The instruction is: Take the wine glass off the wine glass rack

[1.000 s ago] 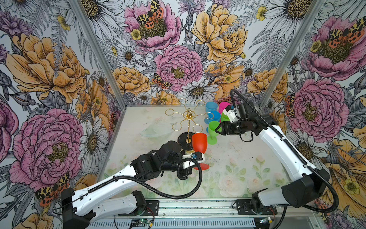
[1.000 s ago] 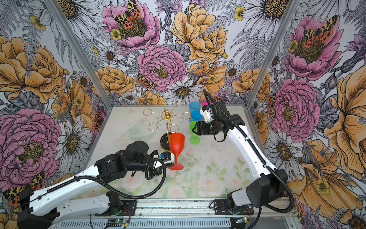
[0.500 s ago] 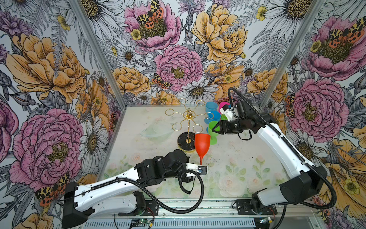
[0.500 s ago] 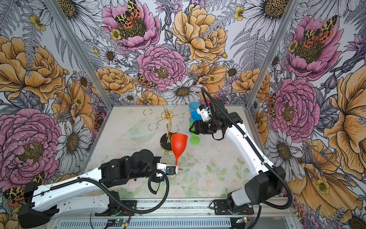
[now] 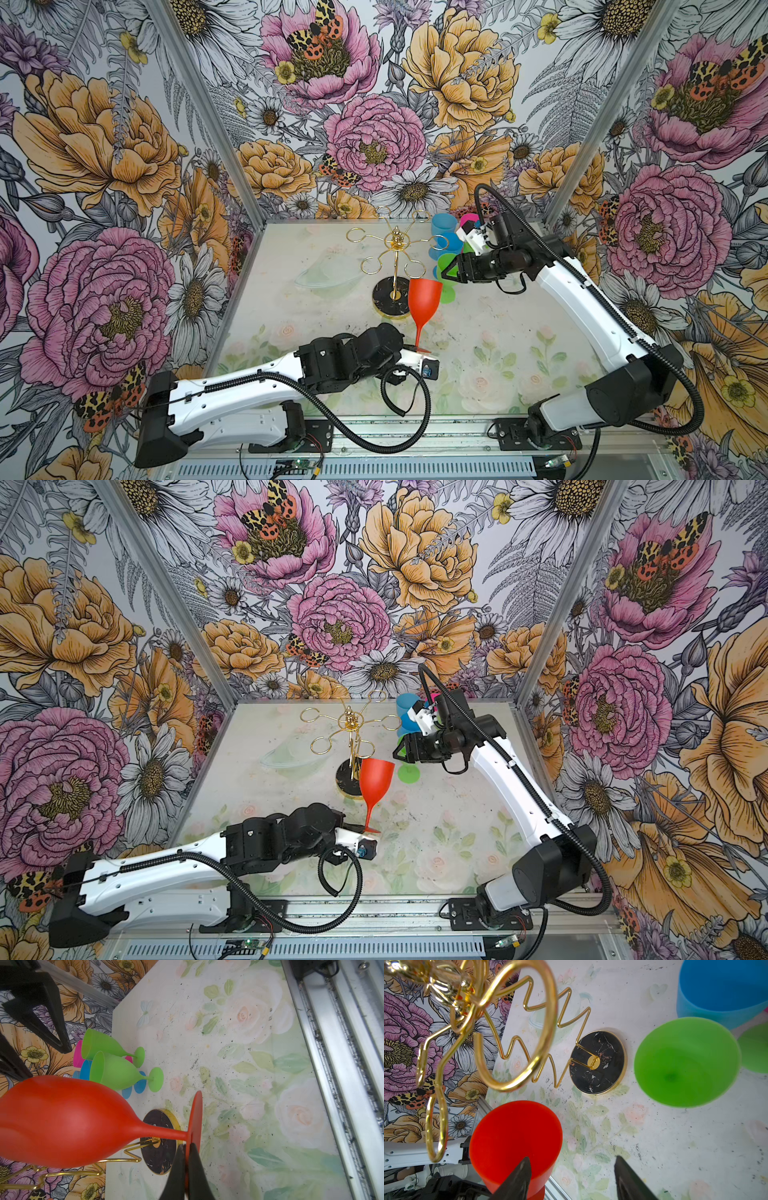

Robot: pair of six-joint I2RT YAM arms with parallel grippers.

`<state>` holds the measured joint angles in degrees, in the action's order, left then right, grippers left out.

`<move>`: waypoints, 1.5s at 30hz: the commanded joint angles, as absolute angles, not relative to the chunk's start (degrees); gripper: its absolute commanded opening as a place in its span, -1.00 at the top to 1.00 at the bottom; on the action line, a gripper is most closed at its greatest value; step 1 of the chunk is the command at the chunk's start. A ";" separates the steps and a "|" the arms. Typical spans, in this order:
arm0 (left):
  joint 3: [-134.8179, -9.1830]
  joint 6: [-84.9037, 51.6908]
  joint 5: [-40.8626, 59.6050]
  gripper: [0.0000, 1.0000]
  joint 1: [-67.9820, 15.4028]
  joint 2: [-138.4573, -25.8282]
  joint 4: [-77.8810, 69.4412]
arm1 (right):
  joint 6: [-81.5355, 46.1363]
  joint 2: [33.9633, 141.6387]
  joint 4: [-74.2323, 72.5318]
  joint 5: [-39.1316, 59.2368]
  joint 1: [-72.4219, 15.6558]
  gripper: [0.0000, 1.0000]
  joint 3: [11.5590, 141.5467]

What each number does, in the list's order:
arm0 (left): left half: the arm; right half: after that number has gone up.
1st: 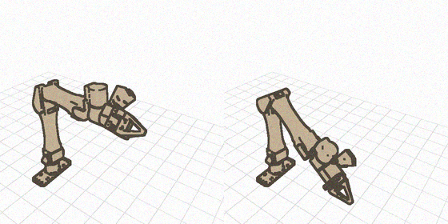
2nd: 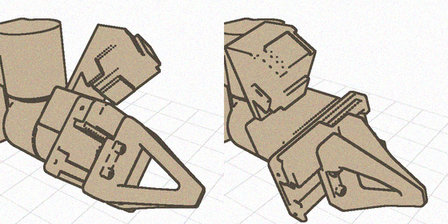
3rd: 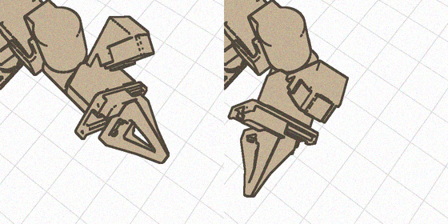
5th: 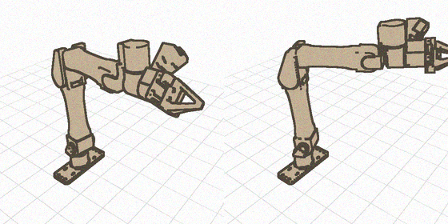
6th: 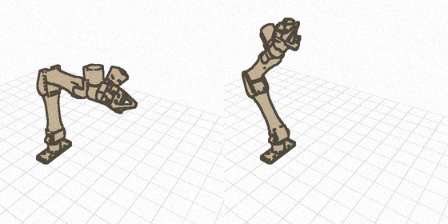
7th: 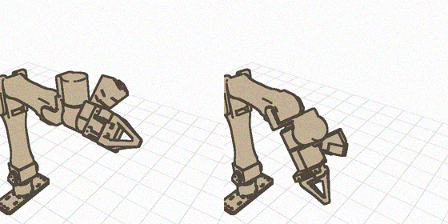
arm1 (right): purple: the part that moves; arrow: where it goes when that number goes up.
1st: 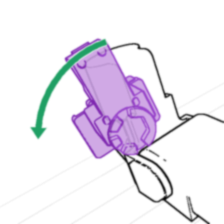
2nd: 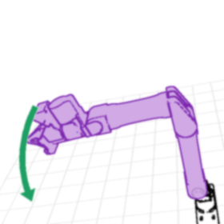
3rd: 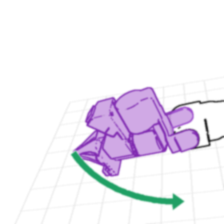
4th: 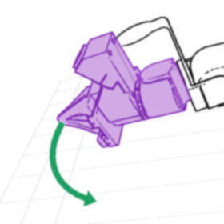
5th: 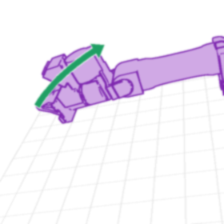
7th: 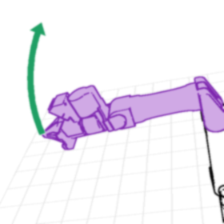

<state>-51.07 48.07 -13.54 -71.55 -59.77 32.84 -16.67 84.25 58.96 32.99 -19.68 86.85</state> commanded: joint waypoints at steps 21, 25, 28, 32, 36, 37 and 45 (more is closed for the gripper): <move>-48.46 59.24 -25.14 1.00 -74.57 -60.78 22.38 | -17.01 85.47 58.71 36.81 -20.30 0.01 86.48; -47.84 60.50 -26.01 1.00 -74.64 -61.08 20.37 | -17.09 85.69 58.71 38.30 -20.36 0.10 86.70; -47.48 61.57 -27.11 1.00 -74.88 -61.54 18.98 | -17.14 85.62 58.72 39.08 -20.39 0.16 86.75; -47.01 62.68 -28.36 1.00 -74.94 -61.98 16.82 | -17.09 85.44 58.80 39.66 -20.34 0.24 86.60; -46.13 63.83 -29.56 1.00 -75.04 -61.88 14.00 | -17.07 85.26 58.80 40.43 -20.34 0.31 86.33; -45.97 64.21 -29.74 1.00 -75.12 -61.83 13.49 | -17.07 85.25 58.80 40.67 -20.33 0.32 86.31; -45.07 64.95 -29.93 1.00 -75.17 -62.30 12.79 | -17.48 84.36 58.79 41.49 -20.22 0.40 86.75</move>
